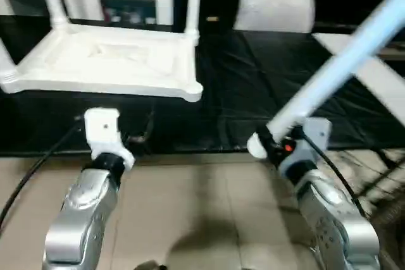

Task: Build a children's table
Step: Move to table

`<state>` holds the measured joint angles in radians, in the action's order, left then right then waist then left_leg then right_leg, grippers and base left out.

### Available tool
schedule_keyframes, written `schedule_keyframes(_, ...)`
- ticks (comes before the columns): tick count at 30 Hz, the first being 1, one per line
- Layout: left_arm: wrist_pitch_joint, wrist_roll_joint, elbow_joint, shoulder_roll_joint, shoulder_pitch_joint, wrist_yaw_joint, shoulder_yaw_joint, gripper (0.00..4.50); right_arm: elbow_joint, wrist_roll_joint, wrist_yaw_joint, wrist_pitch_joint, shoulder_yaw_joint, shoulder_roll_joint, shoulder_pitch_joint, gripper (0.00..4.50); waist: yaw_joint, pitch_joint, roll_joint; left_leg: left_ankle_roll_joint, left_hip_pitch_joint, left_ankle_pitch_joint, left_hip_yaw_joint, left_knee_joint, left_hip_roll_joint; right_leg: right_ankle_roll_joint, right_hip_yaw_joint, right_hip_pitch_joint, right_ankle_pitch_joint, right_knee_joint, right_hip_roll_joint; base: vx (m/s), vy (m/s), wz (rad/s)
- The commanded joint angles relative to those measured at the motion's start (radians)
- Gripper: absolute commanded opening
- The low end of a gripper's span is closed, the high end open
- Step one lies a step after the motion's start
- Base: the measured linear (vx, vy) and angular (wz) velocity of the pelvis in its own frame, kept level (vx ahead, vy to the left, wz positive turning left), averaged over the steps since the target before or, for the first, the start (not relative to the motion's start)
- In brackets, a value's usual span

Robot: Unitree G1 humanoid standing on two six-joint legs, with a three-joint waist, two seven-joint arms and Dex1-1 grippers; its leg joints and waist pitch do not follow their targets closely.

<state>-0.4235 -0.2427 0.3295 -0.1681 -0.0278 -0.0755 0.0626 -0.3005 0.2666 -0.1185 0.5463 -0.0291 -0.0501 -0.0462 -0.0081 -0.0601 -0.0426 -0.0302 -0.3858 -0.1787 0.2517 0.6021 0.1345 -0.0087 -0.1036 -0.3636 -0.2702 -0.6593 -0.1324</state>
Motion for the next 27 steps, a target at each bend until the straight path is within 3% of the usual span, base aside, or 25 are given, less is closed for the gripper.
schedule_keyframes(1, 0.011, 0.004, 0.002, 0.012, 0.000, 0.002, -0.007, 4.19, 0.011, -0.002, 0.009, 0.011, -0.020, -0.012, -0.007, 1.91, 0.026, 0.038, 0.031, 0.171, -0.036, -0.790, 0.011, -0.250, 0.073, -0.024, -0.033, 0.073, -0.135, -0.064, 0.055, -0.070, -0.005, 0.12)
schedule_keyframes(2, 0.013, 0.007, -0.002, 0.014, -0.003, 0.003, -0.008, 4.19, 0.013, 0.008, 0.010, 0.011, -0.026, -0.013, -0.003, 1.91, 0.035, 0.052, -0.018, 0.200, 0.022, -0.552, 0.004, -0.107, 0.069, 0.003, 0.081, -0.008, -0.533, 0.078, -0.087, 0.000, 0.000, 0.00)
schedule_keyframes(3, 0.011, 0.004, -0.004, 0.016, -0.008, 0.002, -0.006, 4.19, 0.008, 0.010, 0.011, 0.012, -0.026, -0.013, -0.002, 1.91, 0.041, 0.076, -0.007, 0.085, -0.005, -0.171, -0.172, 0.178, 0.022, 0.013, 0.223, -0.031, -0.697, 0.219, -0.259, 0.000, 0.000, 0.00)
schedule_keyframes(4, 0.010, 0.000, -0.005, 0.019, -0.011, 0.002, -0.004, 4.19, 0.006, 0.011, 0.011, 0.013, -0.025, -0.013, -0.002, 1.91, 0.012, 0.057, -0.028, 0.092, -0.094, -0.120, -0.232, 0.219, 0.011, -0.037, 0.181, 0.041, -0.728, 0.193, -0.242, -0.008, 0.115, -0.15)
schedule_keyframes(5, 0.010, -0.010, -0.011, 0.023, -0.016, -0.001, 0.003, 4.19, 0.002, 0.010, 0.011, 0.013, -0.022, -0.009, -0.001, 1.91, 0.027, 0.049, -0.003, 0.112, -0.067, -0.138, -0.244, 0.204, 0.037, -0.088, 0.168, 0.025, -0.701, 0.194, -0.246, -0.021, 0.173, -0.13)
schedule_keyframes(6, 0.012, -0.012, -0.020, 0.024, -0.021, -0.004, 0.007, 4.19, 0.006, 0.006, 0.010, 0.013, -0.019, -0.007, -0.002, 1.91, 0.025, 0.045, -0.003, 0.101, -0.018, -0.215, -0.235, 0.121, 0.051, -0.161, 0.123, 0.015, -0.588, 0.168, -0.159, -0.021, 0.173, -0.13)
schedule_keyframes(7, 0.012, -0.009, -0.022, 0.024, -0.022, -0.003, 0.005, 4.19, 0.005, 0.004, 0.009, 0.014, -0.018, -0.009, -0.002, 1.91, 0.017, 0.045, 0.011, 0.078, 0.000, -0.260, -0.225, 0.065, 0.050, -0.190, 0.092, 0.020, -0.550, 0.149, -0.102, -0.133, 0.171, 0.12)
schedule_keyframes(8, 0.014, -0.002, -0.031, 0.022, -0.024, -0.004, 0.001, 4.19, 0.001, -0.002, 0.007, 0.016, -0.012, -0.013, 0.001, 1.91, -0.033, 0.037, 0.051, 0.089, 0.028, -0.592, -0.234, -0.042, 0.058, -0.128, 0.031, -0.029, -0.446, 0.058, 0.038, -0.128, 0.193, 0.08)
schedule_keyframes(9, 0.011, -0.002, -0.035, 0.027, -0.026, 0.000, 0.001, 4.19, 0.001, -0.001, 0.004, 0.018, -0.013, -0.016, 0.003, 1.91, -0.057, 0.046, 0.080, 0.104, 0.027, -0.692, -0.252, -0.102, 0.048, -0.086, 0.005, -0.012, -0.180, -0.046, 0.071, -0.128, 0.193, 0.08)
schedule_keyframes(10, 0.014, 0.000, -0.037, 0.030, -0.025, 0.005, 0.003, 4.19, 0.003, -0.002, 0.004, 0.017, -0.014, -0.016, 0.005, 1.91, -0.063, 0.041, 0.074, 0.096, 0.030, -0.695, -0.252, -0.130, 0.049, -0.041, -0.008, -0.013, -0.027, -0.061, 0.078, -0.072, 0.186, 0.00)
schedule_keyframes(11, 0.008, 0.002, -0.038, 0.034, -0.026, 0.012, 0.002, 4.19, 0.004, 0.001, 0.004, 0.020, -0.018, -0.017, 0.005, 1.91, -0.060, 0.036, 0.080, 0.111, 0.027, -0.710, -0.251, -0.137, 0.048, -0.030, -0.011, -0.007, 0.003, -0.054, 0.071, -0.062, 0.126, -0.05)
schedule_keyframes(13, -0.005, 0.007, -0.037, 0.041, -0.027, 0.020, -0.003, 4.19, 0.001, 0.008, 0.003, 0.030, -0.025, -0.023, 0.001, 1.91, -0.064, 0.036, 0.049, 0.171, 0.017, -0.777, -0.252, -0.142, 0.057, -0.020, 0.008, 0.026, -0.002, -0.009, 0.033, -0.062, 0.101, -0.05)
schedule_keyframes(14, -0.003, 0.011, -0.035, 0.043, -0.027, 0.021, -0.004, 4.19, 0.000, 0.011, 0.001, 0.035, -0.026, -0.027, 0.000, 1.91, -0.046, 0.048, 0.019, 0.214, 0.018, -0.734, -0.242, -0.107, 0.055, -0.033, 0.060, 0.028, -0.159, 0.060, -0.033, 0.000, 0.000, 0.00)
schedule_keyframes(15, -0.016, 0.019, -0.032, 0.039, -0.027, 0.022, -0.009, 4.19, 0.001, 0.022, -0.003, 0.047, -0.028, -0.028, -0.004, 1.91, -0.051, 0.037, -0.008, 0.217, 0.048, -0.691, -0.216, -0.033, 0.048, -0.064, 0.095, -0.018, -0.453, 0.140, -0.085, 0.000, 0.000, 0.00)
schedule_keyframes(16, -0.020, 0.025, -0.031, 0.036, -0.026, 0.023, -0.013, 4.19, 0.003, 0.027, -0.005, 0.053, -0.029, -0.028, -0.006, 1.91, -0.045, 0.042, -0.004, 0.167, 0.025, -0.520, -0.225, -0.011, 0.058, -0.071, 0.112, 0.015, -0.622, 0.165, -0.130, 0.000, 0.000, 0.00)
schedule_keyframes(17, -0.010, 0.028, -0.032, 0.035, -0.026, 0.019, -0.015, 4.19, 0.006, 0.029, -0.010, 0.062, -0.028, -0.031, -0.010, 1.91, -0.044, 0.037, 0.000, 0.155, 0.019, -0.477, -0.227, -0.012, 0.066, -0.072, 0.113, 0.014, -0.641, 0.168, -0.130, -0.054, 0.030, -0.17)
schedule_keyframes(18, 0.000, 0.020, -0.025, 0.040, -0.024, 0.014, -0.014, 4.19, 0.009, 0.030, -0.019, 0.066, -0.027, -0.037, -0.014, 1.91, -0.049, 0.032, 0.005, 0.167, 0.009, -0.512, -0.230, -0.044, 0.076, -0.062, 0.094, 0.014, -0.612, 0.153, -0.092, -0.054, 0.030, -0.17)
schedule_keyframes(19, 0.002, 0.018, -0.023, 0.041, -0.023, 0.013, -0.013, 4.19, 0.010, 0.028, -0.019, 0.065, -0.026, -0.037, -0.014, 1.91, -0.052, 0.032, 0.012, 0.189, 0.009, -0.562, -0.231, -0.058, 0.079, -0.058, 0.086, 0.013, -0.567, 0.142, -0.072, 0.000, 0.000, 0.00)
schedule_keyframes(20, 0.005, 0.011, -0.015, 0.043, -0.016, 0.012, -0.005, 4.19, 0.016, 0.025, -0.020, 0.054, -0.021, -0.033, -0.012, 1.91, -0.056, 0.035, 0.028, 0.241, 0.007, -0.648, -0.236, -0.082, 0.079, -0.054, 0.077, 0.017, -0.438, 0.120, -0.047, 0.000, 0.000, 0.00)
schedule_keyframes(21, 0.004, 0.010, -0.011, 0.040, -0.013, 0.011, -0.001, 4.19, 0.018, 0.022, -0.019, 0.050, -0.015, -0.032, -0.010, 1.91, -0.058, 0.039, 0.021, 0.262, 0.003, -0.659, -0.235, -0.091, 0.077, -0.057, 0.077, 0.018, -0.328, 0.112, -0.041, 0.000, 0.000, 0.00)
schedule_keyframes(22, 0.002, 0.010, -0.009, 0.038, -0.013, 0.010, 0.001, 4.19, 0.018, 0.020, -0.019, 0.051, -0.012, -0.032, -0.010, 1.91, -0.057, 0.039, 0.022, 0.260, 0.005, -0.668, -0.228, -0.090, 0.075, -0.058, 0.081, 0.019, -0.318, 0.117, -0.048, 0.000, 0.000, 0.00)
schedule_keyframes(24, -0.009, -0.001, -0.001, 0.033, -0.016, -0.005, 0.005, 4.19, 0.007, 0.017, -0.017, 0.061, -0.002, -0.033, -0.011, 1.91, -0.061, 0.033, 0.020, 0.233, 0.024, -0.747, -0.221, -0.075, 0.073, -0.053, 0.080, 0.019, -0.491, 0.145, -0.062, 0.000, 0.000, 0.00)
schedule_keyframes(25, -0.009, -0.005, -0.006, 0.026, -0.024, -0.015, 0.008, 4.19, -0.006, 0.023, -0.014, 0.071, 0.003, -0.026, -0.016, 1.91, -0.062, 0.031, 0.025, 0.222, 0.032, -0.772, -0.221, -0.070, 0.072, -0.050, 0.075, 0.020, -0.549, 0.155, -0.064, 0.000, 0.000, 0.00)
schedule_keyframes(26, -0.008, -0.006, -0.011, 0.023, -0.028, -0.019, 0.009, 4.19, -0.009, 0.024, -0.011, 0.073, 0.004, -0.023, -0.018, 1.91, -0.070, 0.027, 0.022, 0.202, 0.046, -0.813, -0.215, -0.062, 0.068, -0.037, 0.060, 0.022, -0.640, 0.176, -0.056, 0.000, 0.000, 0.00)
schedule_keyframes(27, -0.007, -0.006, -0.015, 0.022, -0.032, -0.021, 0.009, 4.19, -0.009, 0.024, -0.010, 0.071, 0.003, -0.022, -0.018, 1.91, -0.081, 0.012, 0.038, 0.206, 0.061, -0.927, -0.206, -0.085, 0.068, -0.023, 0.015, 0.030, -0.669, 0.174, -0.020, 0.000, 0.000, 0.00)
